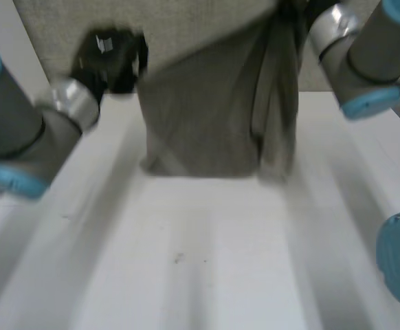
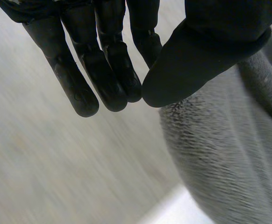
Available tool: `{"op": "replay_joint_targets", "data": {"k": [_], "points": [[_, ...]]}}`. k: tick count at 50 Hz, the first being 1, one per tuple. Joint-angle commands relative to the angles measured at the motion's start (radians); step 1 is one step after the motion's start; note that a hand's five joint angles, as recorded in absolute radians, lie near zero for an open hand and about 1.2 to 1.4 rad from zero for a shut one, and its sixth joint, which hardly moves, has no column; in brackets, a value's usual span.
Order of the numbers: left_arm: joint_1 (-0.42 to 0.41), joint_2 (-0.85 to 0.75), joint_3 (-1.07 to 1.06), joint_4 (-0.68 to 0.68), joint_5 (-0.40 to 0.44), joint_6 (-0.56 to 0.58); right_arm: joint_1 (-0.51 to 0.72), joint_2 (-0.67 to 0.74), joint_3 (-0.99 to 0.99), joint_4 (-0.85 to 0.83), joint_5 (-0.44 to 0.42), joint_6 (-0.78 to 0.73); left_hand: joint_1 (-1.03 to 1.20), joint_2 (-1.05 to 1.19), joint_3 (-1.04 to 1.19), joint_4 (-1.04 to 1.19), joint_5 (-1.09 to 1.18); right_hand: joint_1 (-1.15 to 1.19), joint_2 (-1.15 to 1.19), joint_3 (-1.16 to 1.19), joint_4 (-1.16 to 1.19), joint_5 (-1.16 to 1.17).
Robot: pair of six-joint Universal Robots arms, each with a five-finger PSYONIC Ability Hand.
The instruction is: Fold the towel.
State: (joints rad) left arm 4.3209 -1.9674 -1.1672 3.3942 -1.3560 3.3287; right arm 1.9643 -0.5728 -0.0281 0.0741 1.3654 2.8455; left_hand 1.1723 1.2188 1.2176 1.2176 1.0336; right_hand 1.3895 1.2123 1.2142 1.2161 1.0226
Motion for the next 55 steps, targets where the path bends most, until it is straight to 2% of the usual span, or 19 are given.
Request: {"op": "replay_joint_targets", "data": {"k": [1, 4, 8, 10, 11, 15, 17, 20, 22, 26, 31, 37, 38, 39, 41, 42, 44, 49, 55], "points": [[-0.01, -0.07, 0.358, 0.103, -0.112, -0.098, 0.016, -0.139, 0.042, -0.114, 0.001, -0.003, 0.224, 0.178, 0.179, 0.179, 0.188, 0.007, 0.184, 0.182, 0.18, 0.199], [-0.013, -0.07, 0.37, 0.099, -0.132, -0.144, 0.022, -0.151, 0.074, -0.076, -0.003, -0.005, 0.224, 0.178, 0.179, 0.179, 0.188, 0.007, 0.184, 0.182, 0.18, 0.199], [-0.02, -0.067, 0.291, 0.069, -0.132, -0.166, 0.039, -0.16, 0.175, 0.086, -0.034, -0.029, 0.224, 0.178, 0.179, 0.179, 0.188, 0.007, 0.184, 0.182, 0.18, 0.199], [-0.021, -0.05, 0.128, 0.04, -0.124, -0.161, 0.041, -0.157, 0.209, 0.134, -0.048, -0.055, 0.224, 0.178, 0.179, 0.179, 0.188, 0.007, 0.184, 0.182, 0.18, 0.199], [-0.021, -0.05, 0.127, 0.04, -0.124, -0.161, 0.042, -0.153, 0.247, 0.179, -0.058, -0.087, 0.224, 0.178, 0.179, 0.179, 0.188, 0.007, 0.184, 0.182, 0.18, 0.199], [-0.023, -0.025, -0.122, 0.023, -0.124, -0.158, 0.042, -0.139, 0.346, 0.269, -0.06, -0.15, 0.224, 0.178, 0.179, 0.179, 0.188, 0.007, 0.184, 0.182, 0.18, 0.199], [-0.023, -0.019, -0.203, 0.022, -0.124, -0.158, 0.042, -0.119, 0.471, 0.34, -0.057, -0.201, 0.224, 0.178, 0.179, 0.179, 0.188, 0.007, 0.184, 0.182, 0.18, 0.199], [-0.023, -0.014, -0.352, 0.022, -0.124, -0.149, 0.041, -0.107, 0.536, 0.365, -0.054, -0.215, 0.224, 0.178, 0.179, 0.179, 0.188, 0.007, 0.184, 0.182, 0.18, 0.199], [-0.023, -0.016, -0.417, 0.02, -0.124, -0.133, 0.041, -0.084, 0.676, 0.383, -0.055, -0.222, 0.224, 0.178, 0.179, 0.179, 0.188, 0.007, 0.184, 0.182, 0.18, 0.199], [-0.042, -0.028, -0.546, 0.008, -0.126, -0.055, 0.038, -0.076, 0.801, 0.371, -0.065, -0.219, 0.224, 0.178, 0.179, 0.179, 0.188, 0.007, 0.184, 0.182, 0.18, 0.199], [-0.069, -0.015, -0.585, 0.0, -0.129, -0.008, 0.027, -0.101, 0.93, 0.289, -0.071, -0.202, 0.224, 0.178, 0.179, 0.179, 0.188, 0.007, 0.184, 0.182, 0.18, 0.199], [-0.072, 0.05, -0.591, 0.0, -0.13, -0.009, 0.016, -0.239, 1.077, 0.159, -0.072, -0.101, 0.224, 0.178, 0.179, 0.179, 0.188, 0.007, 0.184, 0.182, 0.18, 0.199], [-0.072, 0.05, -0.591, 0.0, -0.13, -0.009, 0.012, -0.271, 1.109, 0.129, -0.074, -0.066, 0.224, 0.178, 0.179, 0.179, 0.188, -0.135, 0.043, 0.041, 0.039, 0.058], [-0.072, 0.067, -0.592, 0.0, -0.13, -0.009, 0.011, -0.271, 1.11, 0.128, -0.074, -0.066, 0.224, 0.178, 0.179, 0.179, 0.188, -0.136, 0.041, 0.039, 0.037, 0.056], [-0.07, 0.079, -0.594, 0.0, -0.129, -0.009, -0.002, -0.329, 1.174, 0.08, -0.075, 0.004, 0.224, 0.178, 0.179, 0.179, 0.188, -0.402, -0.224, -0.226, -0.228, -0.209], [-0.07, 0.087, -0.592, 0.0, -0.129, -0.011, -0.002, -0.329, 1.174, 0.079, -0.075, 0.005, 0.224, 0.178, 0.179, 0.179, 0.188, -0.403, -0.226, -0.228, -0.23, -0.211], [-0.072, 0.093, -0.591, 0.0, -0.13, -0.011, -0.013, -0.37, 1.235, 0.033, -0.074, 0.06, 0.224, 0.178, 0.179, 0.179, 0.188, -0.652, -0.475, -0.477, -0.479, -0.46], [-0.069, 0.107, -0.585, 0.0, -0.13, -0.012, -0.047, -0.378, 1.284, -0.022, -0.072, 0.112, 0.224, 0.178, 0.179, 0.179, 0.188, -0.77, -0.592, -0.594, -0.596, -0.577], [-0.063, 0.11, -0.571, 0.002, -0.134, -0.023, -0.09, -0.352, 1.284, -0.025, -0.072, 0.126, 0.224, 0.178, 0.179, 0.179, 0.188, -0.788, -0.611, -0.613, -0.614, -0.595]]}}
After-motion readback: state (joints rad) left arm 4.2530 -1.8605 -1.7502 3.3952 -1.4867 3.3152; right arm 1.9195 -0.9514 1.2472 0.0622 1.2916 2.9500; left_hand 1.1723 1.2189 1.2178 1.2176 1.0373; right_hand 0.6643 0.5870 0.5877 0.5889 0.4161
